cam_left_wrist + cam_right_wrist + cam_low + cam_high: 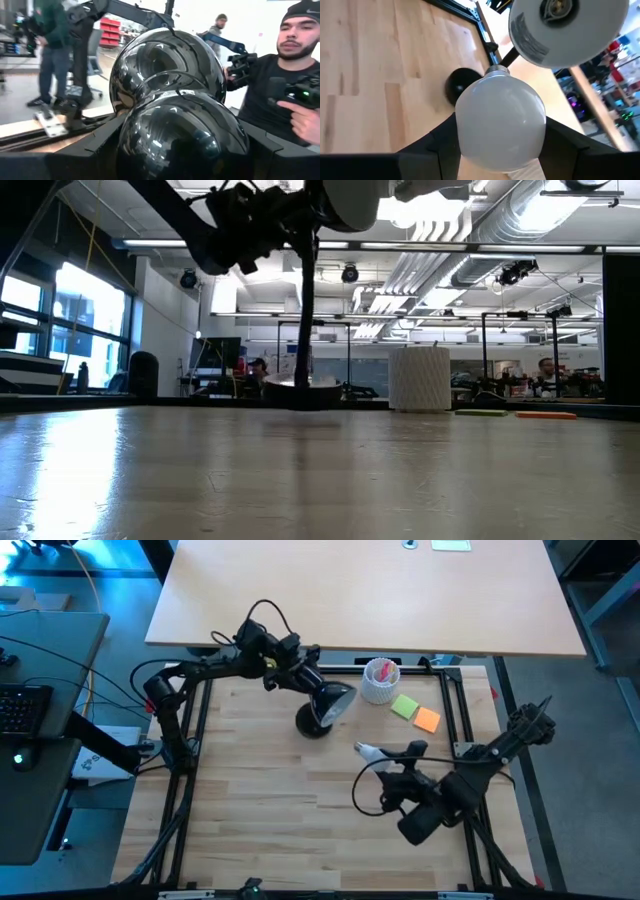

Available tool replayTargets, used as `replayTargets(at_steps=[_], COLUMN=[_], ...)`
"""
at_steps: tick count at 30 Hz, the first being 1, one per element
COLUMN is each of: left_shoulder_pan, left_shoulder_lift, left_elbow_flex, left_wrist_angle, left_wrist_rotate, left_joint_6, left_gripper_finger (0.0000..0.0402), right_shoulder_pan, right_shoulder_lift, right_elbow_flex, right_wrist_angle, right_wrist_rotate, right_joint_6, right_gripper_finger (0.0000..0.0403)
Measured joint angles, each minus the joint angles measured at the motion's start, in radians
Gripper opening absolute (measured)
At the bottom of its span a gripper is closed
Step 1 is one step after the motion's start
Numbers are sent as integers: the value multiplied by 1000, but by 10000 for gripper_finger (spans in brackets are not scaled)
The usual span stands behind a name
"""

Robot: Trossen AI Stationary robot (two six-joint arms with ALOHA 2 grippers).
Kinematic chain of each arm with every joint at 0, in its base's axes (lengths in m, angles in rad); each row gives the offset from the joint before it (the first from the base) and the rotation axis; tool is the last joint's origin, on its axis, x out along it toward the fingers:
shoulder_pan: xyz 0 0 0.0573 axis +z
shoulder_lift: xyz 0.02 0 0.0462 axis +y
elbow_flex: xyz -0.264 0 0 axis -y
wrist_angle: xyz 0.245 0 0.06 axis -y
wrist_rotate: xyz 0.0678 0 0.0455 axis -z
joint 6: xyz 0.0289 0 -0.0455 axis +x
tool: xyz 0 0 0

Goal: Screw lightbulb
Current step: Remove the lightbulb from the desk lamp

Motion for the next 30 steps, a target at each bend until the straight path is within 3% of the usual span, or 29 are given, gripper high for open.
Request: replayTargets(at_steps=[5, 9, 15, 30], left_shoulder_pan=[15, 22, 39, 141], left_shoulder_lift=[0, -3, -7, -2], left_elbow_flex=[-38, -56, -96, -122], left_wrist_angle=[-12, -40, -66, -88], left_wrist_rotate=[-17, -25, 14, 42], left_joint_6=[11, 5, 9, -4], left_gripper_finger=[269, 269, 279, 283], right_shoulder_pan=[48, 79, 90, 83], right_shoulder_lift=[0, 0, -12, -12], right_elbow_flex=[0, 0, 0, 0], right_wrist_angle=[-103, -134, -118, -104], right_wrist_rotate=[-18, -94, -238, -249], right_joint_6=[175, 253, 256, 252], right_gripper_finger=[202, 202, 202, 202])
